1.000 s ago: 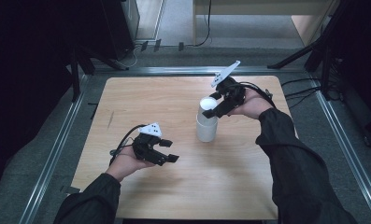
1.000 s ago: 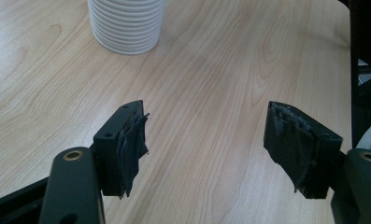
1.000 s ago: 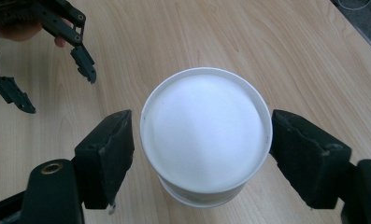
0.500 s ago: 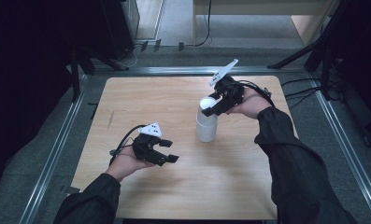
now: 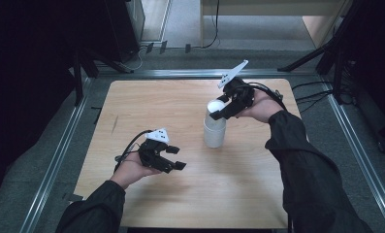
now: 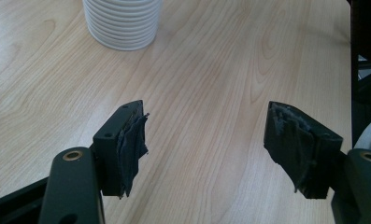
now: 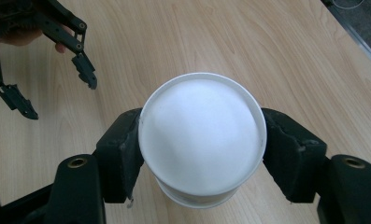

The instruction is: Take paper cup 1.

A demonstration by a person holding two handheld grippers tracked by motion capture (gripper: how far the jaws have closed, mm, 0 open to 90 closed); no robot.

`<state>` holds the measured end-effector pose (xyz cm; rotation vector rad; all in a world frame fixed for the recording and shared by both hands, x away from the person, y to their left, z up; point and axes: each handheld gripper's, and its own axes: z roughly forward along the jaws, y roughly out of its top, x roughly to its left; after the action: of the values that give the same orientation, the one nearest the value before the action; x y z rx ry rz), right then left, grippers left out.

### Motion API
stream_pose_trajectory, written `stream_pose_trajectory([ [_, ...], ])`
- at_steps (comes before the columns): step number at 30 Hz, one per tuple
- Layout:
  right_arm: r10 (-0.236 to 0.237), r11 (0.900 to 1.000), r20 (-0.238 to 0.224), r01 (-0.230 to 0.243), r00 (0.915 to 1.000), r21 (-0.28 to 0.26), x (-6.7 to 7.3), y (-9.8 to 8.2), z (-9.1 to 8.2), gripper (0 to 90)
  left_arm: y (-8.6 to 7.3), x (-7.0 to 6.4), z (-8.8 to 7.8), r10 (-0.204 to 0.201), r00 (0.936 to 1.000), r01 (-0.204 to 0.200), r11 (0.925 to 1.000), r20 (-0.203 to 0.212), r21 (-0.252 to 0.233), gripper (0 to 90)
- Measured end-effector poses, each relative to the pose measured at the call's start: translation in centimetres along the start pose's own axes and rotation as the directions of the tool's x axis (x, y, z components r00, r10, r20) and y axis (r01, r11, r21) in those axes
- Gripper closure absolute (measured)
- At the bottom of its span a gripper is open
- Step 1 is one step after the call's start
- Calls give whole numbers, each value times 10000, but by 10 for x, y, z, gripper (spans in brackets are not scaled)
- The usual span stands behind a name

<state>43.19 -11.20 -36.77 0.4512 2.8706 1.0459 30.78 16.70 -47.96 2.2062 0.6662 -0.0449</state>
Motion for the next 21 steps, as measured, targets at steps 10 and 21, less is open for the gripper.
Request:
stream_pose_trajectory([
  [10, -115, 9998, -41, 114, 9999, -184, 3, 9, -14, 343, 0, 1, -1, -68, 10000, 68, 9999, 17, -107, 291],
  [21, -287, 9983, -54, 284, 9996, -518, 8, 21, -37, 345, 0, 2, -3, -227, 9997, 228, 9995, 28, -222, 280],
])
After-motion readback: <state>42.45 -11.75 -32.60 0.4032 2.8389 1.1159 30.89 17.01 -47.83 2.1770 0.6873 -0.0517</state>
